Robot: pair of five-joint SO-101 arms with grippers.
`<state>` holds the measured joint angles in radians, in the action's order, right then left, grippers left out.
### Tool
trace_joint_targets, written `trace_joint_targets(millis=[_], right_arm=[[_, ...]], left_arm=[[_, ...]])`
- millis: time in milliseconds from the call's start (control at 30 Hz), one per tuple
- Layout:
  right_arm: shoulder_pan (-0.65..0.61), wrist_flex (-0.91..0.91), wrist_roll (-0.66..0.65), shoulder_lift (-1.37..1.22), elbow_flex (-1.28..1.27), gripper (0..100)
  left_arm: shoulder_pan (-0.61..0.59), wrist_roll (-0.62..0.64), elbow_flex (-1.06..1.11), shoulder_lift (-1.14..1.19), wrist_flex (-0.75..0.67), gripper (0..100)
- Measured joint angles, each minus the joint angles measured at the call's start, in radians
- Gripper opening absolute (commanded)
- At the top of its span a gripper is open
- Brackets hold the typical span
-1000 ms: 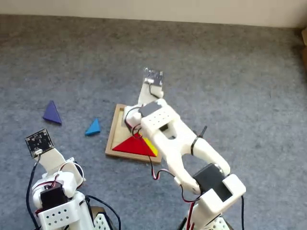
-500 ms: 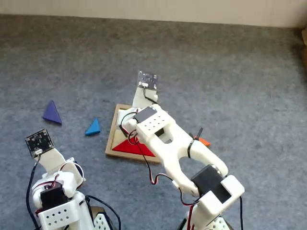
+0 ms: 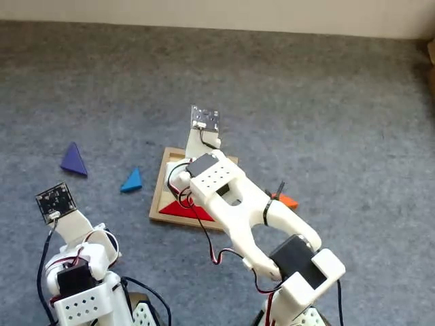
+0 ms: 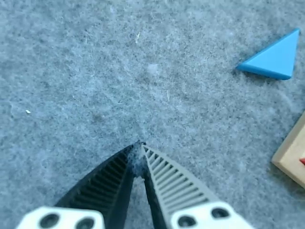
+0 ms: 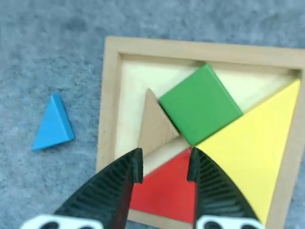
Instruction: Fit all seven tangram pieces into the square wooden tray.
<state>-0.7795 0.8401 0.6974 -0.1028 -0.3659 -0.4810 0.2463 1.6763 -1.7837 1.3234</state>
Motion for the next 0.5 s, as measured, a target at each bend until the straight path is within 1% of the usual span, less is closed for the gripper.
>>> trace_joint_targets(millis=[67, 167, 200, 400, 500], right_arm=[[0.0, 0.011, -0.021, 0.0, 0.0, 11.1], [0.0, 0.012, -0.087, 0.009, 0.0, 1.2], [0.003, 0.012, -0.106, 0.02, 0.0, 0.0], [0.044, 0.014, -0.206, 0.12, 0.0, 0.5], [0.044, -0.011, -0.239, 0.129, 0.0, 0.5]], left_arm=[[0.0, 0.0, 0.0, 0.0, 0.0, 1], [0.0, 0.0, 0.0, 0.0, 0.0, 1], [0.0, 0.0, 0.0, 0.0, 0.0, 1], [0.0, 0.0, 0.0, 0.0, 0.0, 1], [0.0, 0.0, 0.0, 0.0, 0.0, 1]])
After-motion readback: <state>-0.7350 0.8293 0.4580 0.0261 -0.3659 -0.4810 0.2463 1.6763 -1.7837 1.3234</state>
